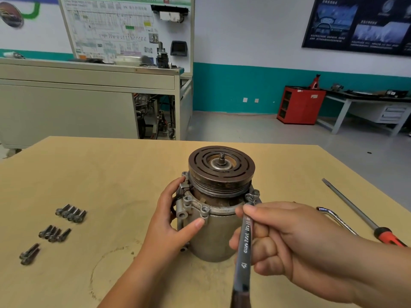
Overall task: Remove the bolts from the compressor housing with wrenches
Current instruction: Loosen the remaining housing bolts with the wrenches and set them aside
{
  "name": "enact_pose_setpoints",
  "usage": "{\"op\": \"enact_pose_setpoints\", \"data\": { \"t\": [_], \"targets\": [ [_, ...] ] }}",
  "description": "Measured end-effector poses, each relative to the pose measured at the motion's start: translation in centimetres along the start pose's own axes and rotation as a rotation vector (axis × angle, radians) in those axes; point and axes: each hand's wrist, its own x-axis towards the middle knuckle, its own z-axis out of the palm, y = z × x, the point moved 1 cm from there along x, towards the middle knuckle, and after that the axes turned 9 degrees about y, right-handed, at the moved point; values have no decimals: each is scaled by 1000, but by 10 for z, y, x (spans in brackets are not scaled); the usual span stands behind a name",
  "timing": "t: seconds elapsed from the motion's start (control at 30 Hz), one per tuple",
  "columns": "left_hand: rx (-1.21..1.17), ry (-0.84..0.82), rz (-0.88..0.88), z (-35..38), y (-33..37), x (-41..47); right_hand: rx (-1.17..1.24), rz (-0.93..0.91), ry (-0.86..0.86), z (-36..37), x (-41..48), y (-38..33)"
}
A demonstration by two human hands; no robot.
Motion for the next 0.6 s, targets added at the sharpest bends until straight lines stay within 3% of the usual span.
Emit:
{"op": "enact_pose_setpoints", "data": {
  "t": [0.2,0.27,0.33,0.47,0.53,0.6],
  "targets": [
    [-1,-8,-7,0,0,1,-216,92,-70,-15,-3,-5],
    [1,-6,-14,-1,0,0,-457,154,-118,-31,0,-14],
    [8,-12,-19,-1,0,0,-844,165,-178,-51,6,-34],
    [6,-8,-15,0,1,0,-1525,-67,-115,-83,31,-78],
    [7,-7,-20,0,1,0,-1644,-240,-78,-93,41,-93],
    [5,-4,-20,-1,2,0,-1632,-250,-62,-102,44,-103]
  ]
}}
